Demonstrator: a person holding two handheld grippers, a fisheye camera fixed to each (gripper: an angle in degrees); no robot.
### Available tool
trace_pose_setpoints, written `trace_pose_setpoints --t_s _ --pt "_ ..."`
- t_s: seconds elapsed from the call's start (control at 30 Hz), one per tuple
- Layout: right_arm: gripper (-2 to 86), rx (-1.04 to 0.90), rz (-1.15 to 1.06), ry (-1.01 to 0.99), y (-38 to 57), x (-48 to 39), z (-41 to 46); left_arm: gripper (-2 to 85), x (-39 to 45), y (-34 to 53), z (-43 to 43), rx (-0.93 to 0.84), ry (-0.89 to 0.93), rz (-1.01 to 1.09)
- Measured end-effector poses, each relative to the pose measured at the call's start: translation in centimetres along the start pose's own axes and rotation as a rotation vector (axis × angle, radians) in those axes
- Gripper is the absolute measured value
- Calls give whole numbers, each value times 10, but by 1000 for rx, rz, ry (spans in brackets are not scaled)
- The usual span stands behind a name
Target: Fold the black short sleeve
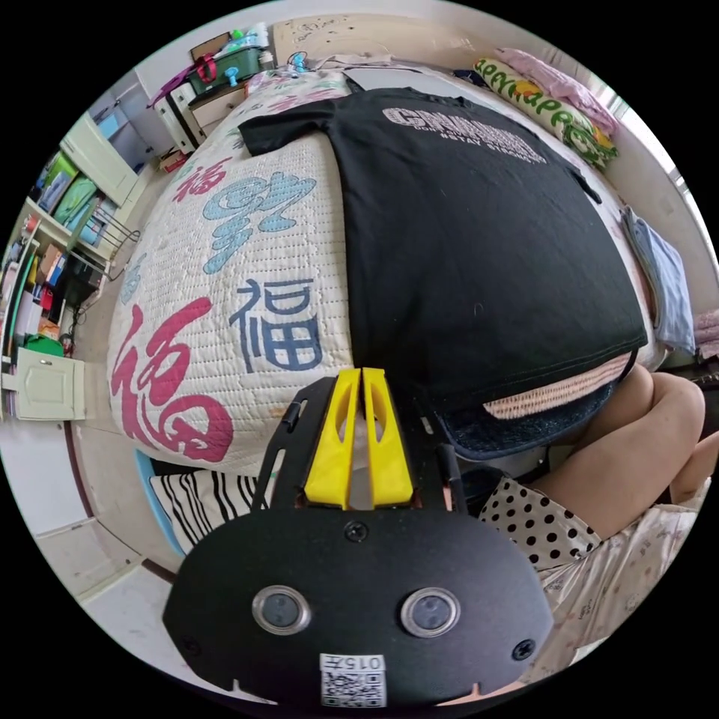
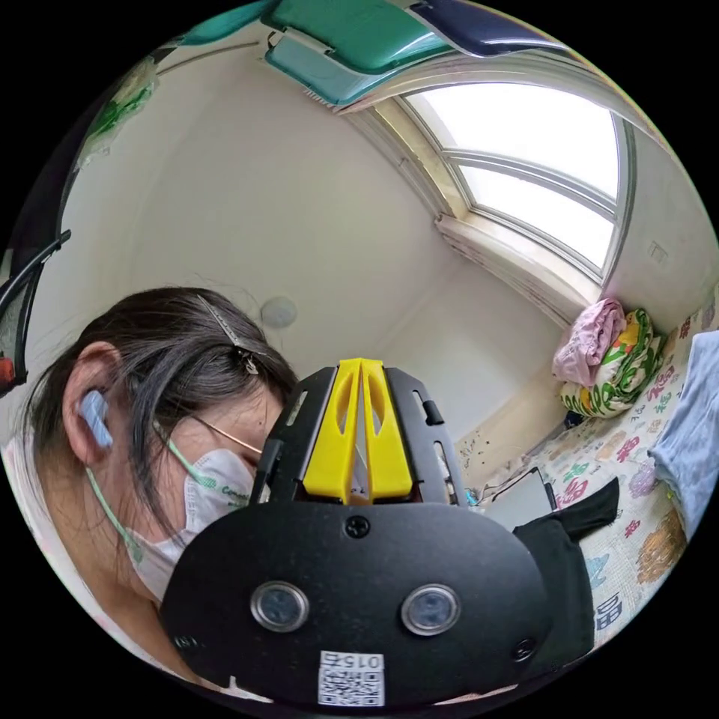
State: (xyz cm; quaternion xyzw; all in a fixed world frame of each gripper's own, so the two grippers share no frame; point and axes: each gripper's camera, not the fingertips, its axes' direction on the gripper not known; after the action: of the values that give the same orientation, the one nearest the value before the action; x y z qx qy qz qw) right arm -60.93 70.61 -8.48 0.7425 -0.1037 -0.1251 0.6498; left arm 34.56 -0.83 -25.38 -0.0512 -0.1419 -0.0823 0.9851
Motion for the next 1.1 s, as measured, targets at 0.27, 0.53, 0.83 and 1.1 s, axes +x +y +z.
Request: trace_pose_setpoints --t_s 0.27,0.53,0.83,1.1 --pt "-5 -50 25 -77 -12 -22 7 -4 -9 -1 -9 -8 11 4" --pt "-4 -180 -32 -230 -9 17 53 -5 -13 4 -17 21 11 -23" --pt "12 -686 -25 39 78 228 146 -5 -17 5 -23 32 18 -40" --pt "62 -1303 180 325 242 449 238 -5 -16 5 -26 39 7 -52"
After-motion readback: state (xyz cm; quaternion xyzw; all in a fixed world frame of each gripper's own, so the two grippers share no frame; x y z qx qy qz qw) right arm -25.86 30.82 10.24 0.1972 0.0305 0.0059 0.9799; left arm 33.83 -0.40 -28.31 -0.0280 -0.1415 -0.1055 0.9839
